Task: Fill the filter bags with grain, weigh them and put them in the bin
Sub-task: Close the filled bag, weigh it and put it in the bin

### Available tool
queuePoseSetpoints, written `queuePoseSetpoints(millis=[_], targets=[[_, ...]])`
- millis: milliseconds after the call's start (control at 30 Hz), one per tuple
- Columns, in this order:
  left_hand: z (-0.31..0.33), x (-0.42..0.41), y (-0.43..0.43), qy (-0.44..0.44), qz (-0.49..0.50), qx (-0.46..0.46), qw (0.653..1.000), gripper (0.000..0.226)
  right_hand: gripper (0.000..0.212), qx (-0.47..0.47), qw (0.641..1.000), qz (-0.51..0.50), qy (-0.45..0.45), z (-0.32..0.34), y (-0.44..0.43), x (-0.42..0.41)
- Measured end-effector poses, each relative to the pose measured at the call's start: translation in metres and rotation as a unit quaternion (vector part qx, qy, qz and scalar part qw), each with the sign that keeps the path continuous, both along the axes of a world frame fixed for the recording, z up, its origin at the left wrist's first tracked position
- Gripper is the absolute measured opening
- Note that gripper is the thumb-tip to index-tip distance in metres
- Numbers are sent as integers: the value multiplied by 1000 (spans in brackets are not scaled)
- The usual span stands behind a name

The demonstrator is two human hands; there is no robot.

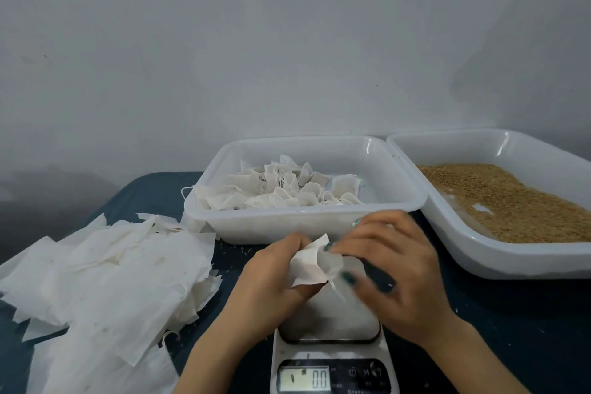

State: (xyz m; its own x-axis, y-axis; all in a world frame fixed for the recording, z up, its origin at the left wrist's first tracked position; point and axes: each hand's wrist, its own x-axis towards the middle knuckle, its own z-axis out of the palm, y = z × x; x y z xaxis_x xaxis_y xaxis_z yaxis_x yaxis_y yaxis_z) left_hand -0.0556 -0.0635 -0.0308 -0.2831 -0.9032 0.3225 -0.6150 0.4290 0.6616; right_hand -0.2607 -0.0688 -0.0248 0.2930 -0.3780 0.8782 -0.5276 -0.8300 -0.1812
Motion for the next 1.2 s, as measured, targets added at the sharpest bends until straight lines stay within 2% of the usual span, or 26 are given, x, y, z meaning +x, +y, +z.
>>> queuePoseSetpoints(millis=[67,167,233,333,400,533,667,833,1000,1100,1167,1200], targets=[[1,0,1,21,4,9,1000,28,26,18,996,-37,-77,9,-6,-7],[1,0,1,30,6,16,999,28,21,98,966,-215,-102,25,-29,-32],[0,0,1,21,6,16,1000,23,25,200,930,-302,-58,30,-50,-58],[-3,-1,2,3,5,18,1000,21,36,333,872,-359,-10,30,-77,-95],[-5,0,2,-15,7,16,1000,20,32,390,829,-398,41,28,-91,-112],[-8,-1,0,-39,17,9,999,21,16,458,745,-466,136,26,-102,-130],[-9,-1,0,-35,14,10,999,21,22,513,688,-472,203,23,-101,-136],[-8,0,1,-12,5,19,1000,19,25,510,677,-482,222,29,-96,-134],[-6,-2,3,26,6,40,999,22,24,554,647,-465,240,35,-89,-131],[-4,-2,5,38,7,43,998,21,42,539,670,-474,190,36,-86,-130],[-4,-1,5,46,9,48,998,16,42,536,686,-477,123,38,-84,-128],[-3,-1,5,49,10,51,997,15,40,541,681,-482,100,40,-82,-127]])
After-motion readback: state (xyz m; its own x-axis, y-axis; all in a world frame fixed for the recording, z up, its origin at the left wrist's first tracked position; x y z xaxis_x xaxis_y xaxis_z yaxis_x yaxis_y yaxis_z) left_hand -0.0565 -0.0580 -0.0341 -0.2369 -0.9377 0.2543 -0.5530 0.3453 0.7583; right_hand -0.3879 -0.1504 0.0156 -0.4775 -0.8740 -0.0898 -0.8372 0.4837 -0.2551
